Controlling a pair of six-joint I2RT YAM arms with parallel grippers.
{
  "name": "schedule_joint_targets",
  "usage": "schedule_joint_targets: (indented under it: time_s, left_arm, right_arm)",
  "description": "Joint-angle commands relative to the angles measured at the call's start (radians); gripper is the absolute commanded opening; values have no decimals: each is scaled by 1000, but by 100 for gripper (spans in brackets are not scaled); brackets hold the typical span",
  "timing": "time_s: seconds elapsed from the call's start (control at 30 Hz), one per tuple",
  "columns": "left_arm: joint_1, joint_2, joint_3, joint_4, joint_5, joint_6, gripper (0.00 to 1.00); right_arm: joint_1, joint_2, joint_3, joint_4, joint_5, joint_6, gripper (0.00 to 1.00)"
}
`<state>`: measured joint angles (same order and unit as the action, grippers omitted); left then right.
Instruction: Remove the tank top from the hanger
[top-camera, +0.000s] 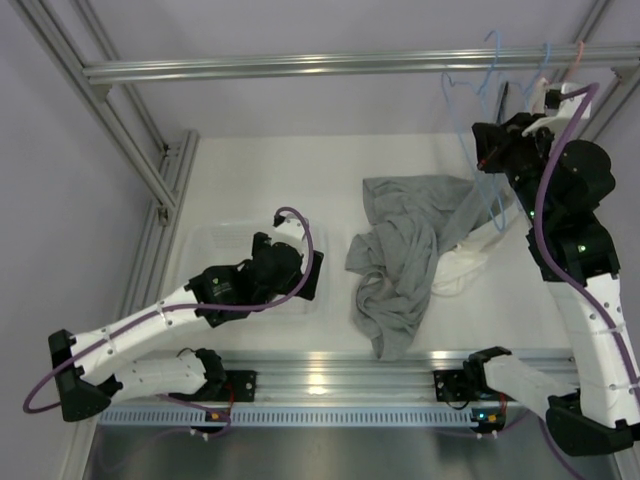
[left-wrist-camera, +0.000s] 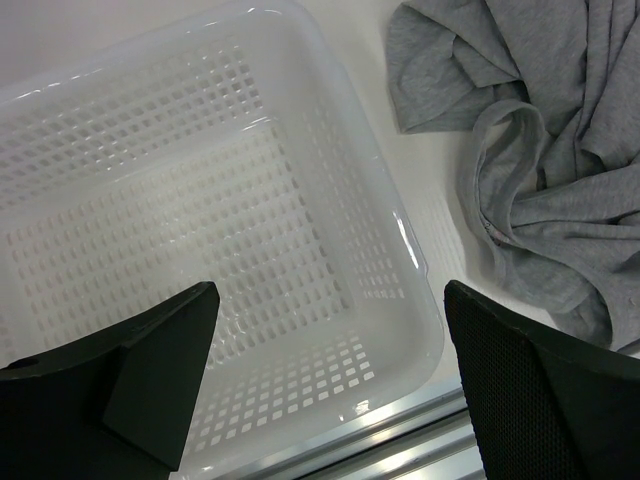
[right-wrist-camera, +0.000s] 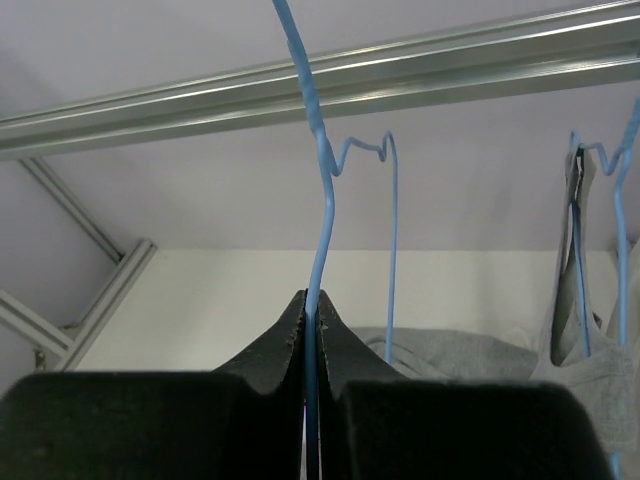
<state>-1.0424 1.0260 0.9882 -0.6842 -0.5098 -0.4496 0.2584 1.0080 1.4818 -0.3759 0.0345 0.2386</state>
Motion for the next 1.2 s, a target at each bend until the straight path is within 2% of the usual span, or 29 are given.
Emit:
schedule_joint_targets:
  time_s: [0.0, 0.13, 0.33, 0.53, 0.7, 0.73, 0.77, 0.83, 0.87, 0.9, 1.07, 1.17]
  left_arm:
    - [-1, -6, 4, 3, -9, 0, 99]
    - [-2, -18, 9, 5, 1, -4, 99]
    - [-1, -53, -2, 5, -1, -12, 99]
    - [-2, -52, 0, 6, 4, -14, 99]
    - [-1, -24, 18, 27, 22, -21, 99]
    - [-1, -20, 23, 35, 34, -23, 99]
    - [-1, -11, 30, 41, 42, -26, 99]
    - [-1, 14, 62, 55, 60, -29, 99]
    - [-1, 22, 75, 60, 76, -29, 99]
    - [-1, 38, 99, 64, 80, -29, 99]
    - [-2, 62, 122, 152, 155, -15, 99]
    - [-2, 100, 132, 195, 186, -30, 99]
  right_arm:
    - [-19, 30, 46, 98, -18, 5, 0]
    - [-41, 153, 94, 97, -30, 2, 0]
    - [-42, 220, 57, 121, -24, 10, 0]
    - [-42, 189, -67, 166, -30, 57, 0]
    - [-42, 184, -91, 181, -65, 76, 0]
    - [-42, 181, -95, 181, -86, 74, 2]
    - [-42, 176, -97, 180, -93, 76, 29]
    - [-42, 155, -106, 180, -100, 79, 65]
    - [-42, 143, -109, 180, -102, 80, 93]
    - [-42, 112, -115, 177, -100, 82, 99]
    - [-42, -26, -213, 134, -41, 74, 99]
    - [-44, -130, -305, 53, 19, 59, 99]
